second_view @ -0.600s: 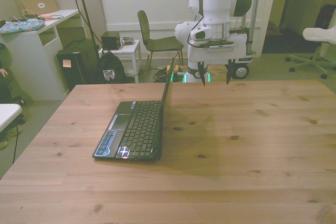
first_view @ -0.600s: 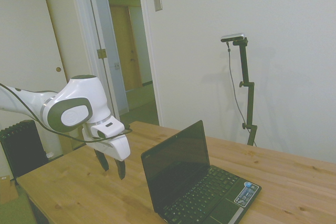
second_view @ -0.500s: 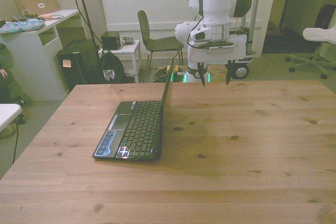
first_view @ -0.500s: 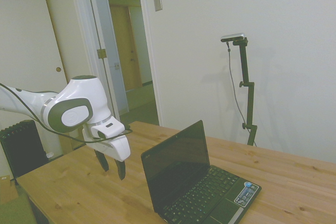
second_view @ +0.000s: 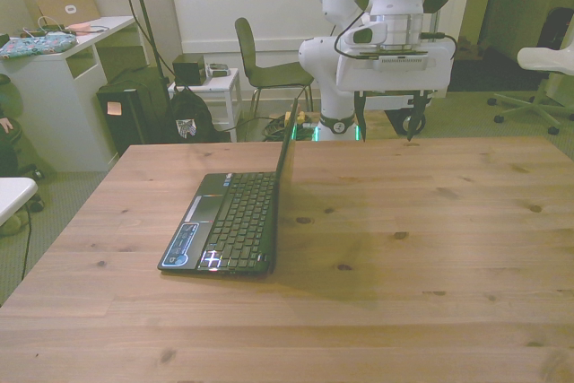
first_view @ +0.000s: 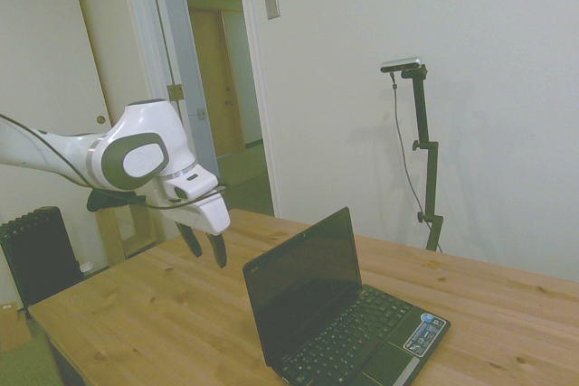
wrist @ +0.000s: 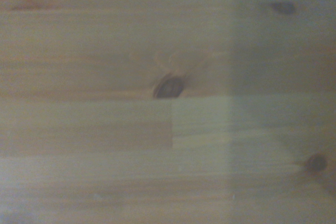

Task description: Close the laptop

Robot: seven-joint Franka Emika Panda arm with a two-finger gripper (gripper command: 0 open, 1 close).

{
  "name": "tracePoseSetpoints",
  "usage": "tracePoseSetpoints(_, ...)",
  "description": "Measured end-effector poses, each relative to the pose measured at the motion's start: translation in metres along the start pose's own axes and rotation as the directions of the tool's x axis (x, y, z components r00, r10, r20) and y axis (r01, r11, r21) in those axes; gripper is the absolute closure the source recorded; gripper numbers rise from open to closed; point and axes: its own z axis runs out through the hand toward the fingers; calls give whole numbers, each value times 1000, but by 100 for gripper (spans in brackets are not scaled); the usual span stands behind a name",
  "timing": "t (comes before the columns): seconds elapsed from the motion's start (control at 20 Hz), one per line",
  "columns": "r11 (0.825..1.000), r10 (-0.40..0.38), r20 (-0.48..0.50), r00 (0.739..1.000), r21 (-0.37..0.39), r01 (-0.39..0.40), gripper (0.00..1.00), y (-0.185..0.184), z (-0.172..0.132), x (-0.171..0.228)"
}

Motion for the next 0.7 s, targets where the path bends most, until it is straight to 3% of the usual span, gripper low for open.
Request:
tracePoseSetpoints(0.25,996,89,-1,996,13,-89,0,-9,-4,60)
tracePoseSetpoints(0.3,995,100,-1,995,14,-100,100,-12,-4,68)
tracePoseSetpoints(0.7,992,130,12,992,9,-130,100,-32,-1,78)
